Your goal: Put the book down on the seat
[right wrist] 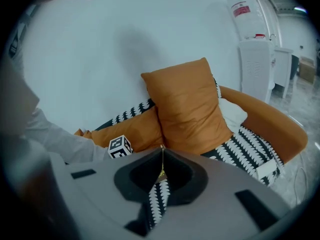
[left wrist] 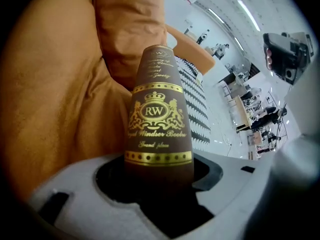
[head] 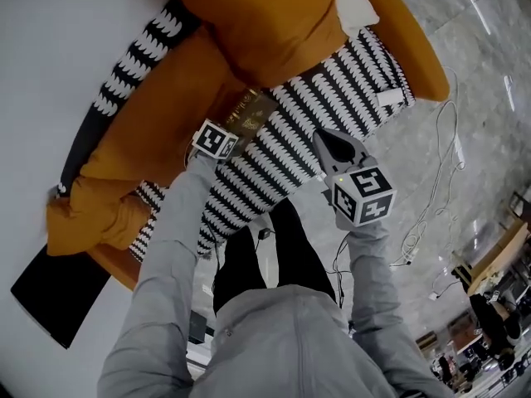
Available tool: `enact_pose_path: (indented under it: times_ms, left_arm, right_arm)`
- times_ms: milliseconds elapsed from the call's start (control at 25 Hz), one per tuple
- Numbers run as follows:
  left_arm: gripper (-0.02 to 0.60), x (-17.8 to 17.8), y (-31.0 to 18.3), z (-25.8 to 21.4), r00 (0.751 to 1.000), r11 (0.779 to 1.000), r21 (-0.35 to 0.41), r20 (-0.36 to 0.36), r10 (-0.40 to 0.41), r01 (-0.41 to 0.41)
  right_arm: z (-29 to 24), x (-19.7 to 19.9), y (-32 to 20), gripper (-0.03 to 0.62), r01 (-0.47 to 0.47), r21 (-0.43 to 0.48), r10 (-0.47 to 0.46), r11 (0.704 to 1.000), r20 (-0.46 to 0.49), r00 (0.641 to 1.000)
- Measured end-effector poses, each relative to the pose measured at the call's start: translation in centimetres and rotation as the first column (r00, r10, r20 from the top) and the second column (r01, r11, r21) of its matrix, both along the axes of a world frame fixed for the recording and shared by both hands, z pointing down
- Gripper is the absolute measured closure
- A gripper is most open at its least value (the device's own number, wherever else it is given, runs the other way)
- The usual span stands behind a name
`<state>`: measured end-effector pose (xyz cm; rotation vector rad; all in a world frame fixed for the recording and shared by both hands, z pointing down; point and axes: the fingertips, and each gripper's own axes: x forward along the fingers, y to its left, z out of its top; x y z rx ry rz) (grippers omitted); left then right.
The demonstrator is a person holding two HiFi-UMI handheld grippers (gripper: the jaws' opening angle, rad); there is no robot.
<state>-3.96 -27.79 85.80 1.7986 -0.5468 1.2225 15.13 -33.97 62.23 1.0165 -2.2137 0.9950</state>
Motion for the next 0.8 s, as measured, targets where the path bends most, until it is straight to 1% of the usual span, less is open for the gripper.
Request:
enact_pose_path:
  times_ms: [120, 200, 280, 440, 600, 680, 800]
  left_arm:
    - [0.322, -0.8, -0.2, 1.2, 1.000, 0.999, 0.048, 0.006, -0.023, 0.023]
    - [0.312, -2.4, 0.6, 1.9, 0.998, 0.996, 0.067, 0.016, -0.053, 0.052]
    - [0.304, -4.0, 0.7, 2.1, 0.997, 0.992, 0.104, 0.026, -0.071, 0.068]
    - [0.301, -6.5, 1.0, 0.9, 0.998, 0.979, 0.199, 0.050, -0.044, 0.034]
    - [0.302, -8.3, 2.7, -1.8, 0.999, 0.966, 0.256, 0.039, -0.031, 0.020]
    - [0.307, -8.4, 3.2, -3.4, 0.999, 0.953, 0.303, 0.030, -0.009, 0.000]
    - [0.333, -8.6, 3.0, -7.2, 1.000, 0.920, 0.392, 0.000, 0.000, 0.000]
  right_arm:
    - [1.4, -0.9, 1.2, 0.563, 0.011, 0.003, -0.011, 1.000, -0.007, 1.000]
    - [2.3, -2.4, 2.6, 0.563, 0.031, -0.005, -0.031, 1.000, -0.002, 1.000]
    - [2.6, -3.6, 3.7, 0.563, 0.050, 0.005, -0.050, 0.999, -0.007, 0.999]
    - [1.2, -5.0, 5.1, 0.563, 0.055, 0.056, -0.053, 0.997, -0.034, 0.998]
    - [-1.2, -6.3, 7.1, 0.563, 0.069, 0.093, -0.066, 0.993, -0.037, 0.997]
    - [-2.3, -6.6, 8.0, 0.563, 0.072, 0.117, -0.067, 0.991, -0.042, 0.997]
    - [-4.6, -7.3, 9.1, 0.563, 0.057, 0.166, -0.049, 0.984, -0.051, 0.997]
